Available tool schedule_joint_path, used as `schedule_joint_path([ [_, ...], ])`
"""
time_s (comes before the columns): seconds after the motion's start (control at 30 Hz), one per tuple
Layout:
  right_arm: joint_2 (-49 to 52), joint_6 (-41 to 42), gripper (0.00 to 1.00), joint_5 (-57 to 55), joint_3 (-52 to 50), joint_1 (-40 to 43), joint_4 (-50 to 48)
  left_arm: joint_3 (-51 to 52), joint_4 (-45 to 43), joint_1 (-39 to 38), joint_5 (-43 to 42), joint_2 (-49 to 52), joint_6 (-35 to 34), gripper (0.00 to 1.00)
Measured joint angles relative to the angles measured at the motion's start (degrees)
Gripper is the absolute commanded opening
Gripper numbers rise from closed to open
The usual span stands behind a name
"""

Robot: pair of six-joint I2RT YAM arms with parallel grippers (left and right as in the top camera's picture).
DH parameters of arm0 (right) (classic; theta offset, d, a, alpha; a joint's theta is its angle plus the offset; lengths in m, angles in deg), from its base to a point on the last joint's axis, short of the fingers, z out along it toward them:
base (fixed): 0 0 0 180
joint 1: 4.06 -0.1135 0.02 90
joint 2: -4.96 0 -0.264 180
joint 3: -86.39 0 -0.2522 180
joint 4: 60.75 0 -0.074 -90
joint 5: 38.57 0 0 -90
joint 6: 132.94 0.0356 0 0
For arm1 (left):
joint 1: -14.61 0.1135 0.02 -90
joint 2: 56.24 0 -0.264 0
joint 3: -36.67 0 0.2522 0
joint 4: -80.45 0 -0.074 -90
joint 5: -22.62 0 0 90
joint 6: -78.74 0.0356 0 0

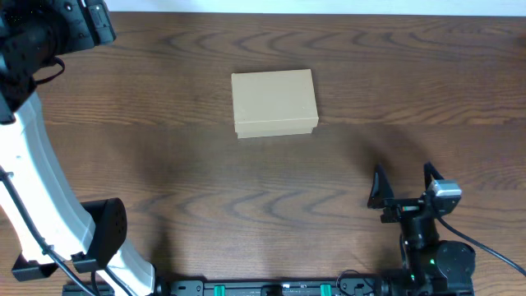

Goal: Pack container

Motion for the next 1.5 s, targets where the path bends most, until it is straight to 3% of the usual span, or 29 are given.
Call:
schedule_joint_path([
  [0.7, -0.11, 0.04, 0.99, -0.22, -12.57, 0.33, -9.46, 0.00, 0.00, 0.00, 0.00, 0.00, 0.00, 0.96],
  [1.5, -0.11, 0.04, 0.99, -0.24, -13.68, 0.33, -11.10, 0.00, 0.00, 0.00, 0.00, 0.00, 0.00, 0.96],
])
